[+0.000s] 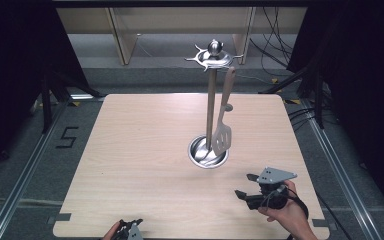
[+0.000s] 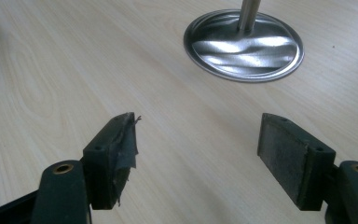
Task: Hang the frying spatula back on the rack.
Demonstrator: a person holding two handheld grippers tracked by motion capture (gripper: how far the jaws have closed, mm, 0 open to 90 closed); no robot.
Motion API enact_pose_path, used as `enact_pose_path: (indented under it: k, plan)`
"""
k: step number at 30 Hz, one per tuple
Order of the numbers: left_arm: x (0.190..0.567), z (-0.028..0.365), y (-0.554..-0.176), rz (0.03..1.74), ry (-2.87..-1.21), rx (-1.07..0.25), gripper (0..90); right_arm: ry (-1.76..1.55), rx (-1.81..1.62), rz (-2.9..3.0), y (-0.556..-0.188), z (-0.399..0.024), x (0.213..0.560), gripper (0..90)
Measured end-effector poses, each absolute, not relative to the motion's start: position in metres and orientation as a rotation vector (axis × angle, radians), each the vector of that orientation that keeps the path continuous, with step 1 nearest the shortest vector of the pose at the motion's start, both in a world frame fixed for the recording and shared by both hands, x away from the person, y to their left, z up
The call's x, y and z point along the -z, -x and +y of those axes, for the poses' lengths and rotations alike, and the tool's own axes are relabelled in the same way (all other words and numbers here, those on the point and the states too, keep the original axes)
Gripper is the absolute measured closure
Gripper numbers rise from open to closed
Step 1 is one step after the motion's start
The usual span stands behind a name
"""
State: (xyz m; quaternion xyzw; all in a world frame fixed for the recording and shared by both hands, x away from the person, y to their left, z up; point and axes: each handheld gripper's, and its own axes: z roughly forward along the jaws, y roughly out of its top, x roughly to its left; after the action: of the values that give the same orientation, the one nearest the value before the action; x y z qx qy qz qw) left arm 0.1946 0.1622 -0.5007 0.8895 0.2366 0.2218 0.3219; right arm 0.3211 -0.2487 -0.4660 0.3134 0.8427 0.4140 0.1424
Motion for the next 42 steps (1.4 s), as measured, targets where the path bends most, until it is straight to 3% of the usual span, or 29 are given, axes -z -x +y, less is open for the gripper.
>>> enact_pose_path:
  k: [42]
  plan:
    - [0.501, 0.162, -0.195, 0.623, -2.340, -0.589, 15.5, -0.897, -1.161, 2.440, -0.275, -0.250, 0.489, 29.5]
